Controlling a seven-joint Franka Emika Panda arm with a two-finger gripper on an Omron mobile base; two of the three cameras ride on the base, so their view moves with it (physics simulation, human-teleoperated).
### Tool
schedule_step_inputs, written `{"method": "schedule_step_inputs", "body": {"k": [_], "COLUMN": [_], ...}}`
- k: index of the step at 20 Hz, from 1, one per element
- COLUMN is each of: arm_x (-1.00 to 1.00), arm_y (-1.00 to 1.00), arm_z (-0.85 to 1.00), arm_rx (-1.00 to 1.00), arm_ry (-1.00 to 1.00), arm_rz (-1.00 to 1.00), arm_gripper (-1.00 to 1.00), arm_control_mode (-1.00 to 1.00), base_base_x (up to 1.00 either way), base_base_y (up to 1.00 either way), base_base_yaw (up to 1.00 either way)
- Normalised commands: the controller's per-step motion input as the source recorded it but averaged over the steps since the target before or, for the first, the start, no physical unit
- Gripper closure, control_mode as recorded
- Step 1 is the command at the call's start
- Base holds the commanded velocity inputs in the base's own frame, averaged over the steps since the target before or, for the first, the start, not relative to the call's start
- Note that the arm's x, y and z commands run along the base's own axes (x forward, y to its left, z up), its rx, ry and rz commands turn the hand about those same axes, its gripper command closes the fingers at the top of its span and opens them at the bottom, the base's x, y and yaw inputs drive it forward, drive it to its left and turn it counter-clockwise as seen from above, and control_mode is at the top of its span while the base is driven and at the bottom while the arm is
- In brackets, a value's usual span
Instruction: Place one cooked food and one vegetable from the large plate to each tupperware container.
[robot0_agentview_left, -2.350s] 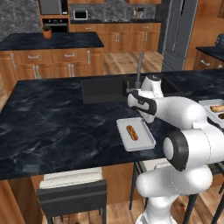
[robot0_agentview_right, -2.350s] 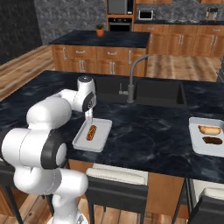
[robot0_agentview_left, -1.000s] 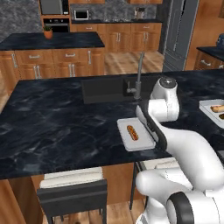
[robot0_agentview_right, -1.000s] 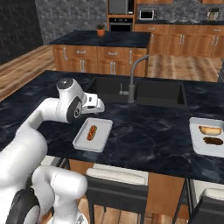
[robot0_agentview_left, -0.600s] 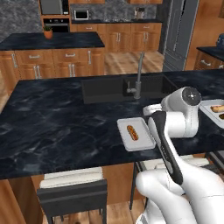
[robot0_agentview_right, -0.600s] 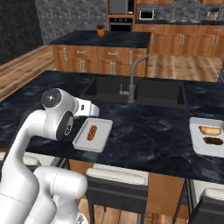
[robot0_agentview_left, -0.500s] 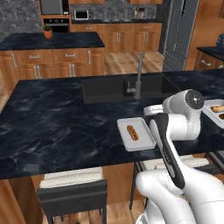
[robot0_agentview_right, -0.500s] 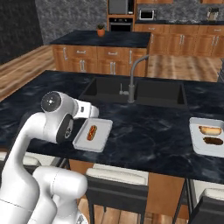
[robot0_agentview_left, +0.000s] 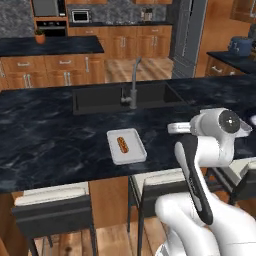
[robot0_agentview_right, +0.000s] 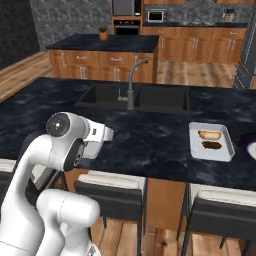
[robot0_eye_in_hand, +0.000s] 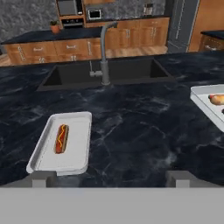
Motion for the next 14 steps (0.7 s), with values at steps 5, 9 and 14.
{"method": "schedule_step_inputs", "body": {"k": [5,9,14], "arm_x": [0.0,0.0,0.0], "arm_y": [0.0,0.0,0.0], "arm_z": [0.0,0.0,0.0], "arm_rx": [0.0,0.0,0.0], "arm_ry": [0.0,0.0,0.0], "arm_rz": [0.0,0.0,0.0], "arm_gripper": [-1.0,-1.0,-1.0], "arm_control_mode": [1.0,1.0,1.0], "base_base_x": [-0.64,0.14,0.71], "base_base_y": [-1.0,-1.0,-1.0], "base_base_yaw": [-0.23,-0.17,-0.1]}}
